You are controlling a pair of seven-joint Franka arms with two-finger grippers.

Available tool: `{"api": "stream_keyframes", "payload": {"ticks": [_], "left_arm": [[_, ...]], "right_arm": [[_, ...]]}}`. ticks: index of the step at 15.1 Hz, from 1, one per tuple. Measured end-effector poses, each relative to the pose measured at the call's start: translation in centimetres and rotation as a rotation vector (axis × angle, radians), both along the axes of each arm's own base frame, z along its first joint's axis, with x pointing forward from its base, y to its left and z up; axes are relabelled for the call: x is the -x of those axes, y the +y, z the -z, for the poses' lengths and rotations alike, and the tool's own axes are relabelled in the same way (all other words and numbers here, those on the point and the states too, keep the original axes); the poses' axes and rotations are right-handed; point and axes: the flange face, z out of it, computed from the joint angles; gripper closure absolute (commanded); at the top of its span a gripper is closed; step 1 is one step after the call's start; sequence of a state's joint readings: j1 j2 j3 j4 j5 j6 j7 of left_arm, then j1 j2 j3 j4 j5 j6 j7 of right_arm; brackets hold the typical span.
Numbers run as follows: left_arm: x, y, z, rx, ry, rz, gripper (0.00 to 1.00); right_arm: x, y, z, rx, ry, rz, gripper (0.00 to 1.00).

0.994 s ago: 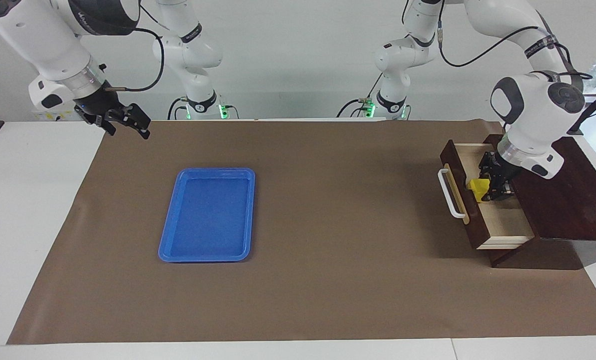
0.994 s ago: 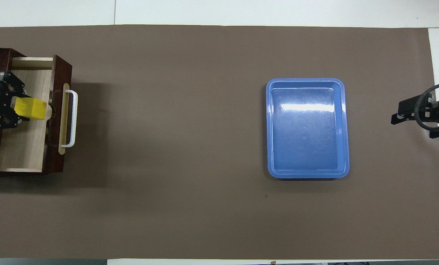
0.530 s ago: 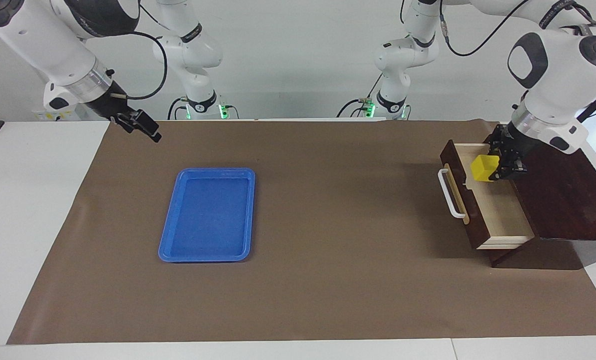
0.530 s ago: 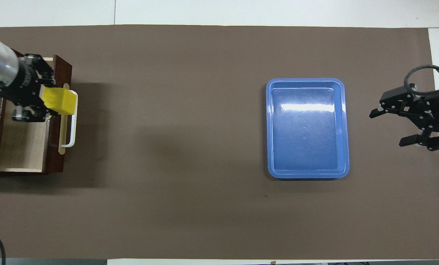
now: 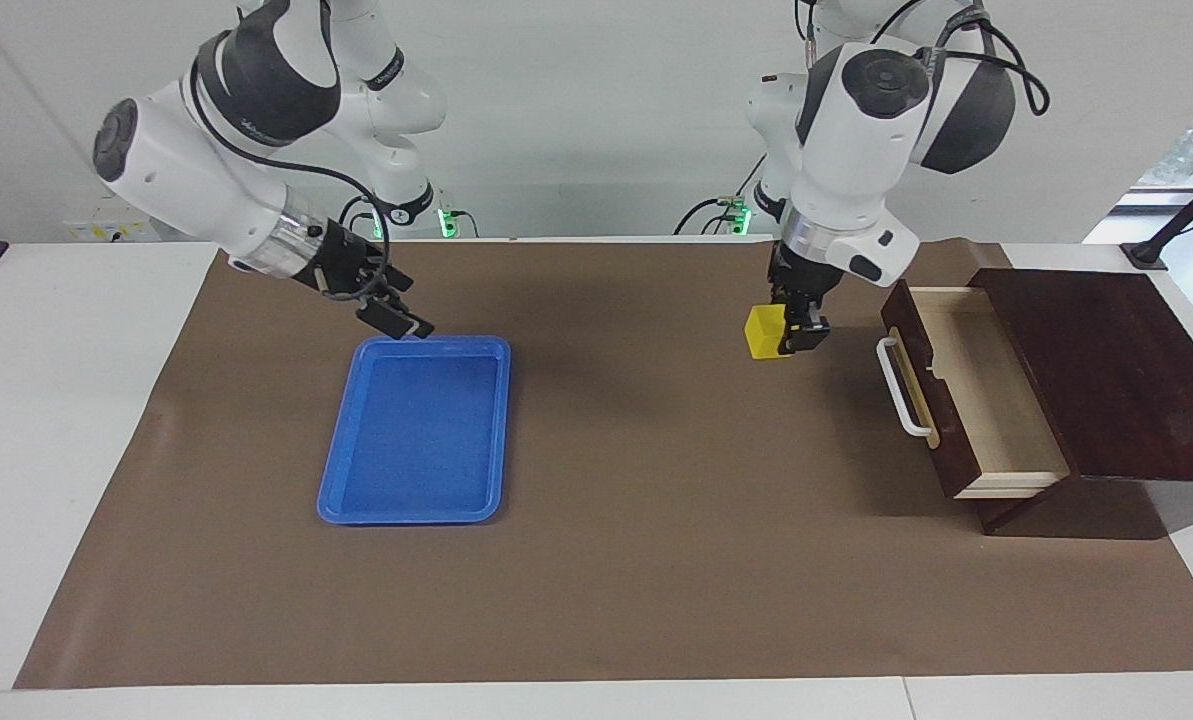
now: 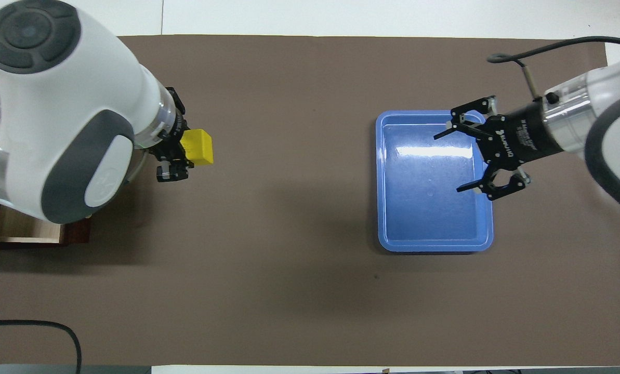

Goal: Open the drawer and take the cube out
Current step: 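Lift the cube with the left gripper while the right gripper approaches, then close the right gripper on the cube held by the left gripper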

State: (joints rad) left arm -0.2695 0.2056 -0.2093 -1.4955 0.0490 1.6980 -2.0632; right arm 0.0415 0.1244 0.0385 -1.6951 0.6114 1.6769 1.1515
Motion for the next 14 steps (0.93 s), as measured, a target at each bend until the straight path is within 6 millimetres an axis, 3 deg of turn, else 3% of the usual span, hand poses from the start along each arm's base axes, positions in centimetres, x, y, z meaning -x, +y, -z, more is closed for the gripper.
{"api": "stream_keyframes", "payload": {"ticks": [5, 12, 14], "left_arm": [[-0.4, -3.2, 3.7, 0.02, -0.012, -0.008, 1.0], [-0.5, -3.5, 3.9, 0.024, -0.018, -0.005, 1.0], [-0.4, -3.6, 4.0, 0.023, -0.016, -0.003, 1.0]], "right_arm": [[-0.7, 6.9, 5.6, -0.111, 0.068, 0.146, 0.0], [0.7, 19.3, 12.0, -0.088, 0.085, 0.223, 0.0], [0.1, 21.9, 13.0, -0.083, 0.092, 0.252, 0.0]]}}
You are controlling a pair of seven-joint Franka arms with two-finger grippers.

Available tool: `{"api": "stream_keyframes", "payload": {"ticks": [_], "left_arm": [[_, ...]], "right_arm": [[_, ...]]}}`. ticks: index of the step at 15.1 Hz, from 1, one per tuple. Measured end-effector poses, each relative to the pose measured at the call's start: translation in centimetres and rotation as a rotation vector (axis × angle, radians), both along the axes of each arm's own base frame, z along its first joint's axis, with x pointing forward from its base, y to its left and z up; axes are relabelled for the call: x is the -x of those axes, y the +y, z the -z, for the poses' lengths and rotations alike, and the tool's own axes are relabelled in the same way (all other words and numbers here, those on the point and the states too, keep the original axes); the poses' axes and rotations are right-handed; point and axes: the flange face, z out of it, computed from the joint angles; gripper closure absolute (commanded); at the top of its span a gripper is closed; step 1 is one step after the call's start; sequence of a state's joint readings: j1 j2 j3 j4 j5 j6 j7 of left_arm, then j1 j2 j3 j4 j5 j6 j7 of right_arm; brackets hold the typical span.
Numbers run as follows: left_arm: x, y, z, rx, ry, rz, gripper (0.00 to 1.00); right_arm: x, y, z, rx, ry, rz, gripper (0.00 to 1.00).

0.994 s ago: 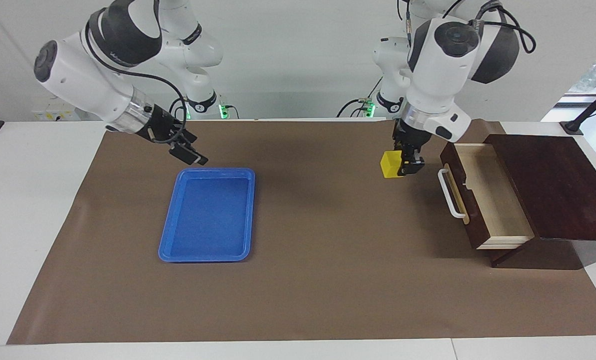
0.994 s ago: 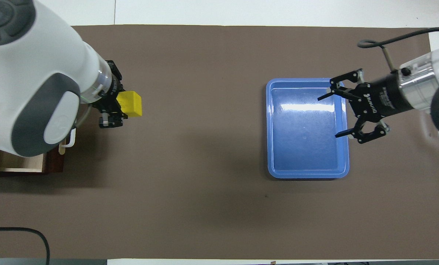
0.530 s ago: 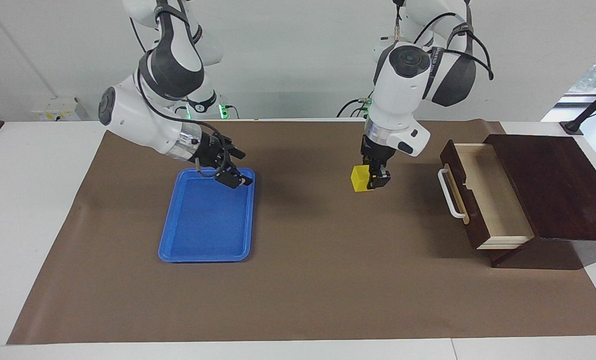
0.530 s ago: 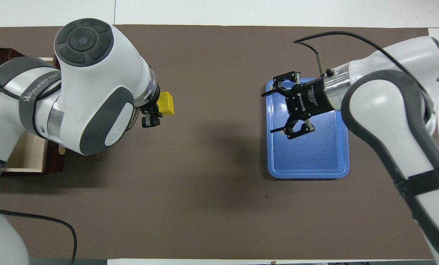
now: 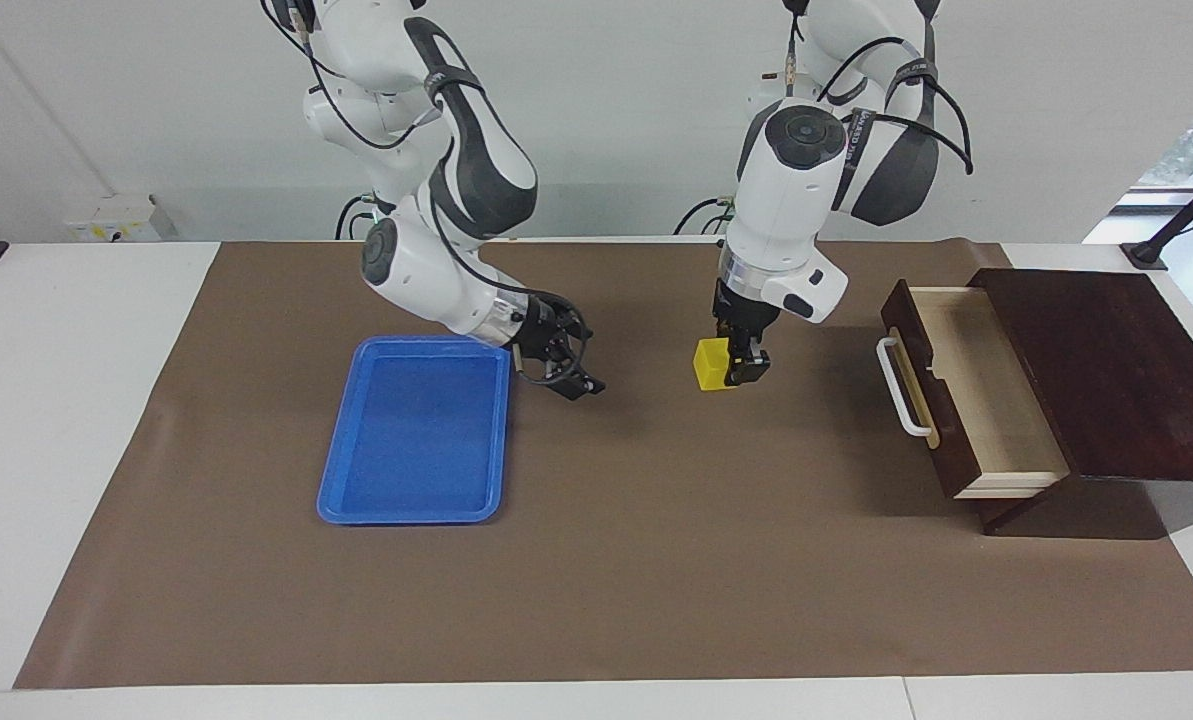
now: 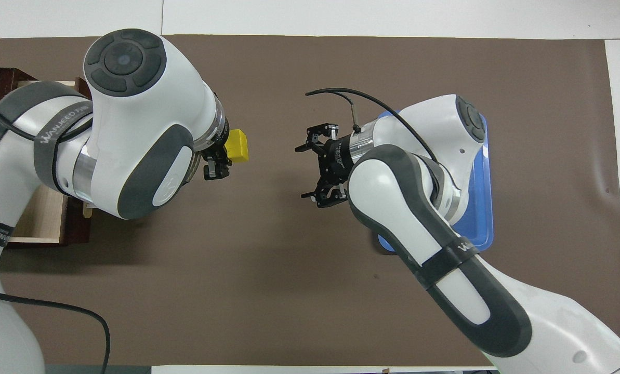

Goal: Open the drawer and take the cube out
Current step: 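Close the right gripper on the cube held by the left gripper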

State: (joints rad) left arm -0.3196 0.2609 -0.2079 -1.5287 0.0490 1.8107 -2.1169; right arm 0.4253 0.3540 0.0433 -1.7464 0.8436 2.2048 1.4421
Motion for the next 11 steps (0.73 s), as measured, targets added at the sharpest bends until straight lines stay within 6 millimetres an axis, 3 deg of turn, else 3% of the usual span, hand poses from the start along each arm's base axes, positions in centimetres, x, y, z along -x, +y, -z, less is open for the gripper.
{"api": "stream_keyframes", "payload": {"ticks": [5, 8, 11], "left_arm": [[0.3, -0.3, 0.8, -0.005, 0.009, 0.007, 1.0], [0.4, -0.4, 1.0, -0.005, 0.009, 0.009, 1.0], [0.4, -0.5, 1.3, -0.005, 0.009, 0.01, 1.0]], "right_arm": [[-2.9, 3.0, 0.0, -0.053, 0.019, 0.105, 0.0], [-3.0, 6.1, -0.4, -0.061, 0.008, 0.091, 0.0], [-2.4, 7.8, -0.7, -0.061, -0.002, 0.062, 0.0]]}}
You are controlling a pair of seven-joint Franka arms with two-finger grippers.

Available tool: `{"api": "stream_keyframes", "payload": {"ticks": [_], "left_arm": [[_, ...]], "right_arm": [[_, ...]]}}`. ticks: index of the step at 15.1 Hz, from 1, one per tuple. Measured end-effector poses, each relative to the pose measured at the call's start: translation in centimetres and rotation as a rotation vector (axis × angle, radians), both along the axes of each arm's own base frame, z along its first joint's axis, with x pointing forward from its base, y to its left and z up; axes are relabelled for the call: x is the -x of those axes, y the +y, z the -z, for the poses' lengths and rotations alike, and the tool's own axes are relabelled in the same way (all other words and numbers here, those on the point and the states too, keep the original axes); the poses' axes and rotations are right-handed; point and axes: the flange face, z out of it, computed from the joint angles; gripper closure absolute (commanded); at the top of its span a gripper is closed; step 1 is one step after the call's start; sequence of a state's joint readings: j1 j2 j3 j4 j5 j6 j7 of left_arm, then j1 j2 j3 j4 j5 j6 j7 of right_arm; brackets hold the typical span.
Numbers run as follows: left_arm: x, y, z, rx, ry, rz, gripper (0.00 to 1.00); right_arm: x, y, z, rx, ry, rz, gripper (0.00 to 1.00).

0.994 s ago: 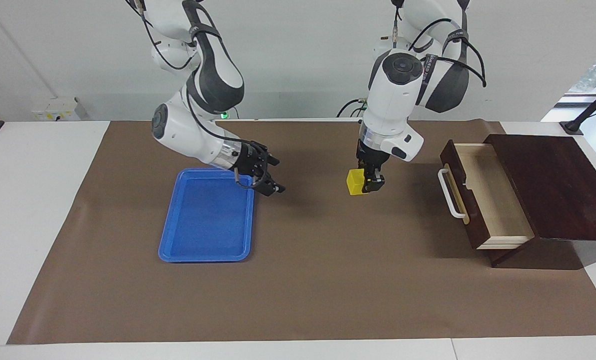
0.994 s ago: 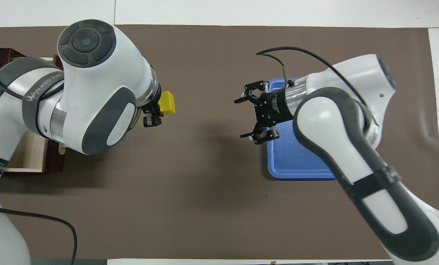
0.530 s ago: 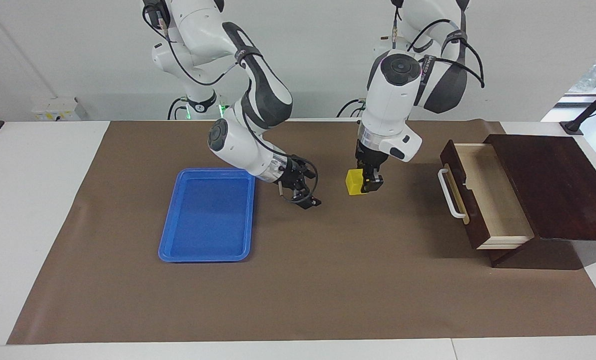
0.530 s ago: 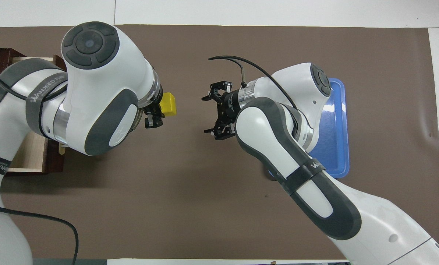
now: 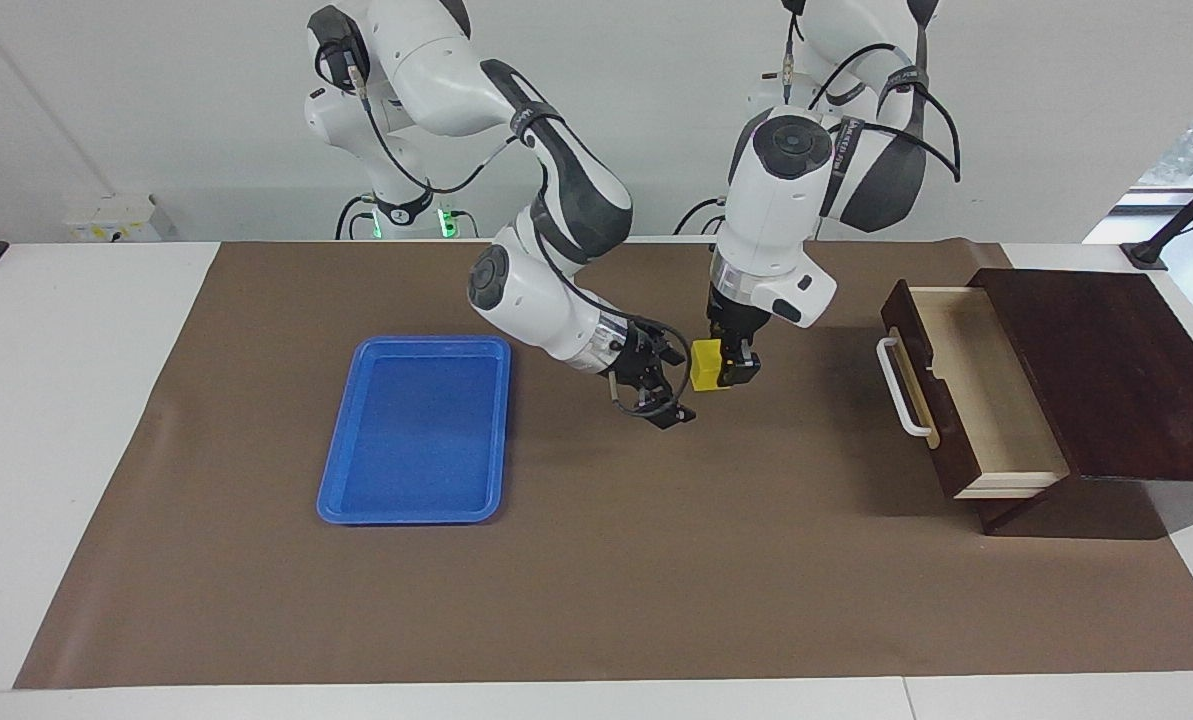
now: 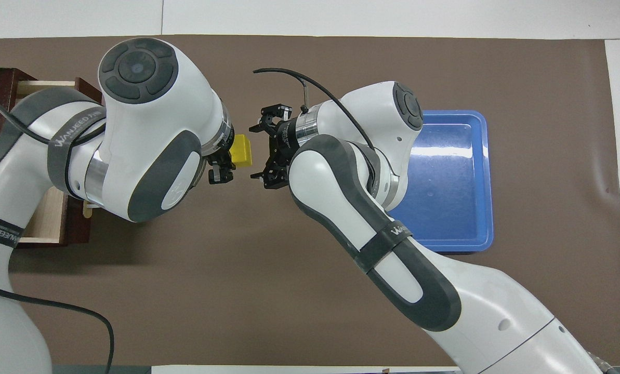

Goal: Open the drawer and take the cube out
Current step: 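Close the right gripper on the cube held by the left gripper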

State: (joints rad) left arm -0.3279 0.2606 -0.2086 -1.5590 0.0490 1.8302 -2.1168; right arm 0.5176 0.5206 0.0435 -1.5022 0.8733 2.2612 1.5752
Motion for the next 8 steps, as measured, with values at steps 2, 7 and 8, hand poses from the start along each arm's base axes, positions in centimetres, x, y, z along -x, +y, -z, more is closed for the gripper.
{"api": "stream_keyframes", "payload": {"ticks": [2, 7, 8], "left_arm": [[0.09, -0.1, 0.32, -0.001, 0.001, 0.002, 1.0], [0.31, -0.49, 0.32, 0.002, -0.004, 0.009, 1.0], [0.31, -0.49, 0.34, 0.002, -0.004, 0.009, 1.0]], "right_arm": [[0.14, 0.22, -0.04, 0.004, 0.003, -0.002, 0.0], [0.36, 0.73, -0.58, 0.032, 0.001, -0.02, 0.0], [0.47, 0.92, -0.68, 0.032, 0.002, -0.024, 0.0]]}}
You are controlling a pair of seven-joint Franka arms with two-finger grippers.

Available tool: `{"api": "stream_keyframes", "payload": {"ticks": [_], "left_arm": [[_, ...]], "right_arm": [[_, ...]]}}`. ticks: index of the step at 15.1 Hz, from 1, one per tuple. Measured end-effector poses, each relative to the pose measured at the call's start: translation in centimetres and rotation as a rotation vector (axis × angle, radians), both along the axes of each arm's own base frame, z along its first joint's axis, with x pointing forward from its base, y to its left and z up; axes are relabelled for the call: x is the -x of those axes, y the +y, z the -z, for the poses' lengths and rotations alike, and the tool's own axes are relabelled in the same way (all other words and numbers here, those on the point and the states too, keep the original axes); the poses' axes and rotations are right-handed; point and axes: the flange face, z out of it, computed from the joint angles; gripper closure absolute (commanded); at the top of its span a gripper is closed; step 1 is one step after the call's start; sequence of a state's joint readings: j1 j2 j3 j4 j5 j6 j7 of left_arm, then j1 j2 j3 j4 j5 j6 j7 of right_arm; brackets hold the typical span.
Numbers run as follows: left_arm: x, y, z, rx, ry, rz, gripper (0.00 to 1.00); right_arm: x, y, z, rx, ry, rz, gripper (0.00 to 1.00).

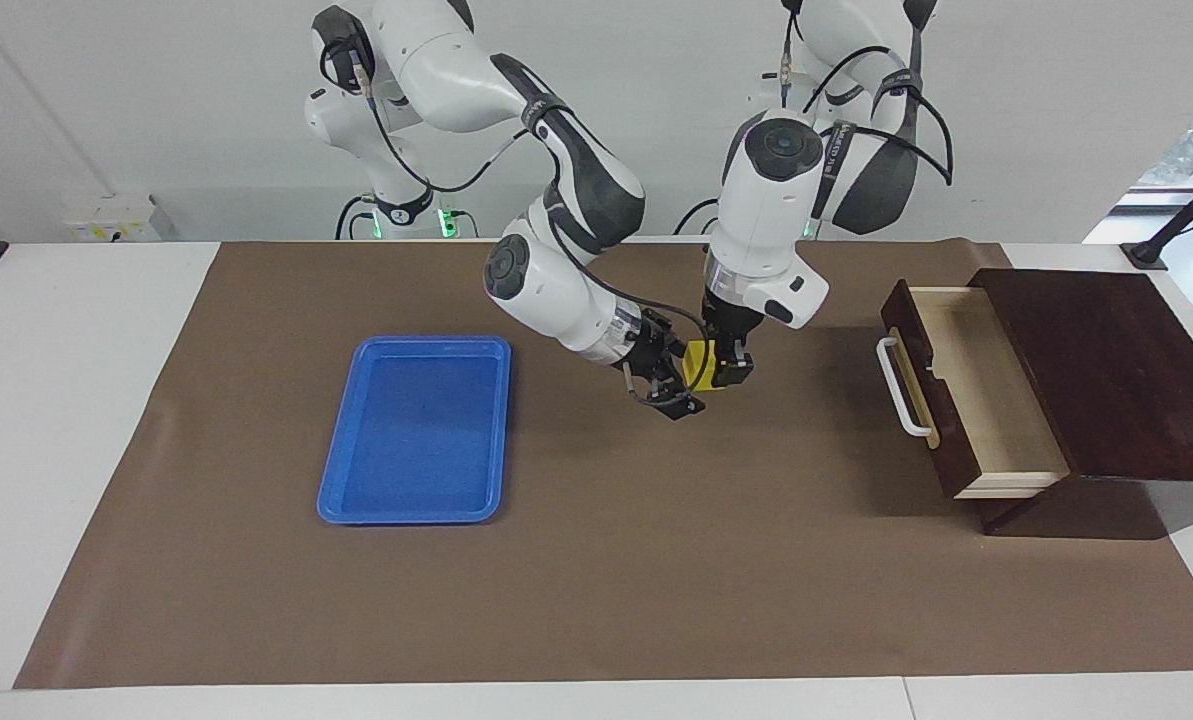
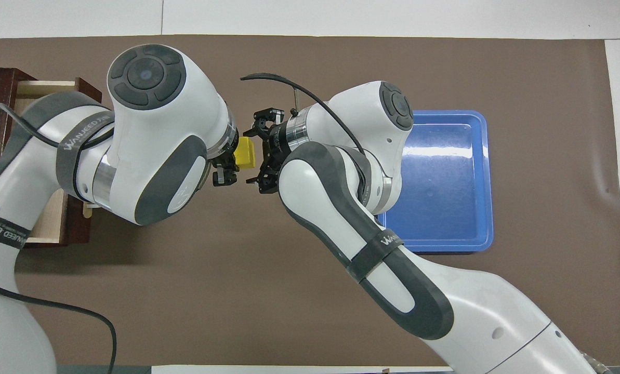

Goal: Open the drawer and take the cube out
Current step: 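Close the right gripper on the cube held by the left gripper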

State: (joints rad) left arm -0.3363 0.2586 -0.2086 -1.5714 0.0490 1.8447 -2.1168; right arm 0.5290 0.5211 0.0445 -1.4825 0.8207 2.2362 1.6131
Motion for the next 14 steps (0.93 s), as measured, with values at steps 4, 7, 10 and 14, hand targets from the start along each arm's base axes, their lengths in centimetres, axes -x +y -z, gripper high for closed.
{"api": "stream_keyframes", "payload": {"ticks": [4, 7, 10, 14], "left_arm": [[0.0, 0.0, 0.1, 0.0, 0.001, 0.0, 1.0], [0.0, 0.0, 0.2, -0.001, 0.001, 0.0, 1.0], [0.0, 0.0, 0.2, 0.0, 0.001, 0.0, 1.0], [0.0, 0.0, 0.2, 0.0, 0.001, 0.0, 1.0]], "right_arm": [[0.1, 0.2, -0.3, 0.001, 0.003, -0.012, 0.0], [0.0, 0.3, -0.9, -0.005, -0.006, -0.013, 0.02], [0.0, 0.3, -1.5, -0.009, -0.011, -0.017, 0.03], [0.1, 0.3, -1.1, 0.002, -0.01, -0.021, 0.03]]}}
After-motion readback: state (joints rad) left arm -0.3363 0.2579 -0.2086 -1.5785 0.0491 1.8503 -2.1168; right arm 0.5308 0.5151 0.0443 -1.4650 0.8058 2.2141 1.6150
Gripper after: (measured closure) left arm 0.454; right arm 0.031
